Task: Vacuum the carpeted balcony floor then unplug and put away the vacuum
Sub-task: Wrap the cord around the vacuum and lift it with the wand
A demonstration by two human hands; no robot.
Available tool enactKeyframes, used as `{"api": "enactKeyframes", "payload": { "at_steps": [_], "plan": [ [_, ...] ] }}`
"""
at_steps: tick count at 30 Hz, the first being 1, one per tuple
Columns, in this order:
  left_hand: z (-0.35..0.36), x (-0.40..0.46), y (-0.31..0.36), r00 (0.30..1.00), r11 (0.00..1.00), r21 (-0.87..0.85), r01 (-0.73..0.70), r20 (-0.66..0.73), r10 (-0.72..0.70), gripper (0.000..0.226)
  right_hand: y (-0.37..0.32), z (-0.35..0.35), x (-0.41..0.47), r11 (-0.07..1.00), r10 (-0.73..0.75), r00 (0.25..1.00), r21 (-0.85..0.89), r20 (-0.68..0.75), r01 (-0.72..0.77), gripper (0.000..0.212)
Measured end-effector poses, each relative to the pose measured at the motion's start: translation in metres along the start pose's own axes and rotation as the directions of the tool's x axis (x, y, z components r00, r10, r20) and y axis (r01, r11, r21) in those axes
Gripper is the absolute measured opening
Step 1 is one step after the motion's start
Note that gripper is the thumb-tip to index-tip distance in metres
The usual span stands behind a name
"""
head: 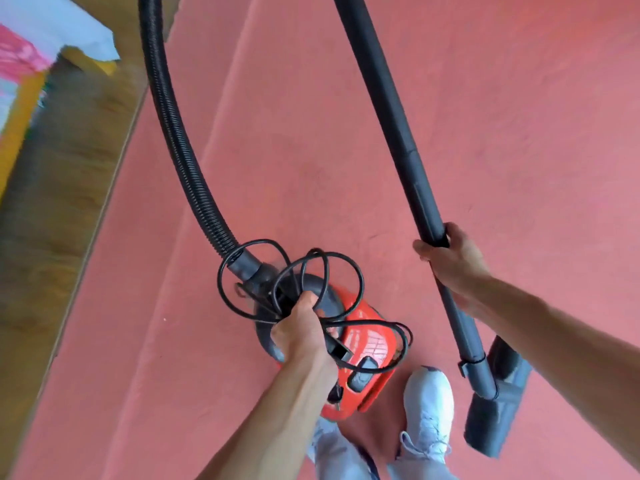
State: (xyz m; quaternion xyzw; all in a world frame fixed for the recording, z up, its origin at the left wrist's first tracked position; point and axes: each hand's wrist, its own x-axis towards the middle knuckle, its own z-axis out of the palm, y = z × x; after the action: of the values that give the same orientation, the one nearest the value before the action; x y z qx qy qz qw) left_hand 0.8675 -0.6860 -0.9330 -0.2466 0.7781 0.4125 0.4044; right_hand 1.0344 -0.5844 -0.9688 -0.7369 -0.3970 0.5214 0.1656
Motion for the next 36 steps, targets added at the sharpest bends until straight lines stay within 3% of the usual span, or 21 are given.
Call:
{"api": "enactKeyframes", "payload": {
  "at_steps": [5, 8, 11, 16, 20, 24, 28, 31, 36],
  "plan": [
    [-0.01, -0.082, 0.036, 0.981, 0.983, 0.107, -0.148, 0.145, 0.132, 0.015, -0.026, -0.09, -0.081, 0.973, 0.044, 0.974, 0.23, -0.223, 0.009, 0.019],
    [-0.008, -0.12, 0.048, 0.939, 0.941, 0.206, -0.27, 0.274, 0.209, 0.017, -0.033, -0.132, -0.118, 0.954, 0.094, 0.964, 0.3, -0.249, -0.016, 0.018],
    [0.007, -0.16, 0.05, 0.845, 0.859, 0.271, -0.434, 0.454, 0.283, 0.011, -0.061, -0.154, -0.122, 0.928, 0.087, 0.972, 0.371, -0.217, 0.0, 0.019],
    [0.031, -0.218, 0.04, 0.741, 0.724, 0.368, -0.583, 0.606, 0.289, 0.014, -0.093, -0.198, -0.114, 0.812, 0.127, 0.893, 0.563, -0.432, 0.157, 0.021],
    [0.049, -0.264, 0.018, 0.65, 0.619, 0.402, -0.674, 0.721, 0.239, 0.018, -0.052, -0.247, -0.173, 0.742, 0.237, 0.815, 0.64, -0.529, 0.199, 0.022],
    [0.059, -0.314, -0.022, 0.582, 0.469, 0.463, -0.752, 0.801, 0.143, 0.008, 0.007, -0.304, -0.239, 0.693, 0.373, 0.71, 0.688, -0.597, 0.215, 0.022],
    [0.073, -0.339, -0.079, 0.537, 0.289, 0.494, -0.82, 0.839, 0.087, 0.02, 0.079, -0.338, -0.276, 0.655, 0.515, 0.622, 0.739, -0.589, 0.158, 0.02],
    [0.085, -0.354, -0.129, 0.507, 0.156, 0.499, -0.852, 0.862, 0.011, 0.011, 0.122, -0.359, -0.287, 0.628, 0.576, 0.56, 0.761, -0.595, 0.163, 0.019],
    [0.104, -0.372, -0.211, 0.482, 0.027, 0.483, -0.875, 0.875, -0.04, 0.011, 0.175, -0.39, -0.3, 0.589, 0.628, 0.461, 0.77, -0.627, 0.246, 0.016]
  ]
}}
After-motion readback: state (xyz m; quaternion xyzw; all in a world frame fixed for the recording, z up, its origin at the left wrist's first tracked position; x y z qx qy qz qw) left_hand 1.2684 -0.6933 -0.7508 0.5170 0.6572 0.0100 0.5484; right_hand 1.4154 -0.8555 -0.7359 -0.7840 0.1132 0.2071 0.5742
